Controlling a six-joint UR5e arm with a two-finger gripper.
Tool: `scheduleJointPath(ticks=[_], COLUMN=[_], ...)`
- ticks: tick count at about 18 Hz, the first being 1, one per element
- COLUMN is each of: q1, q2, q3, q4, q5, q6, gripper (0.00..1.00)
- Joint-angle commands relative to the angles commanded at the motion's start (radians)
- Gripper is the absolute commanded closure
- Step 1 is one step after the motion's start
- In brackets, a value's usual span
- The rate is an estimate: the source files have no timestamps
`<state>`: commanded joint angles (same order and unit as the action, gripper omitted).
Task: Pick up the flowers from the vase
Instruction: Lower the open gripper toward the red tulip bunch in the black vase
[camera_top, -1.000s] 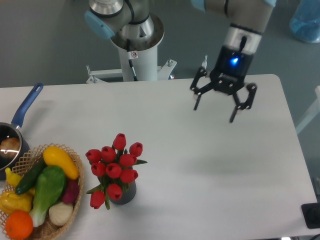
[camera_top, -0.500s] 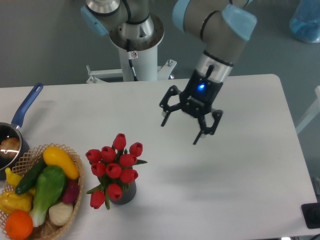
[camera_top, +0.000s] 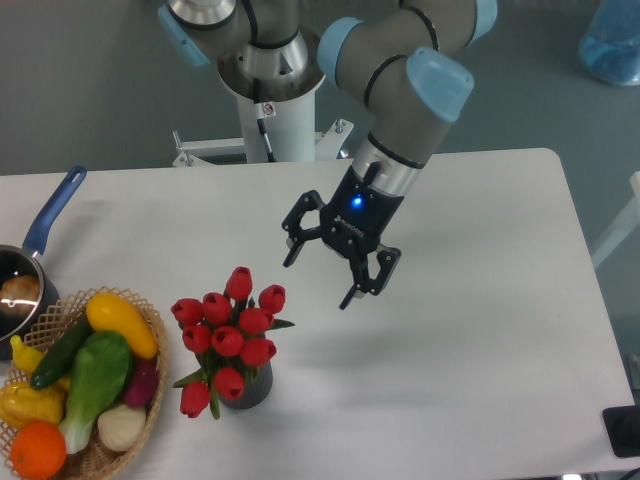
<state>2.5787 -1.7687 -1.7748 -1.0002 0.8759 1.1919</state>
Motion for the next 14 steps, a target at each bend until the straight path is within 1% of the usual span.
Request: scheduleJointPath(ticks=[3, 5, 8, 11, 14], q1=[-0.020, -0.025, -0.032, -0.049, -0.055], q2=[0.000, -0.015, -0.040, -0.048, -0.052], q3=[-0.003, -0.005, -0.006, -0.005, -0.005], q4=[0.002, 0.002, 0.026, 0.054, 0.054], q5=[-0.014, -0.052, -0.060, -0.071, -0.109], q6=[0.000, 0.000, 0.000, -0.008, -0.009], gripper=[0.00, 0.00, 0.00, 0.00, 0.00])
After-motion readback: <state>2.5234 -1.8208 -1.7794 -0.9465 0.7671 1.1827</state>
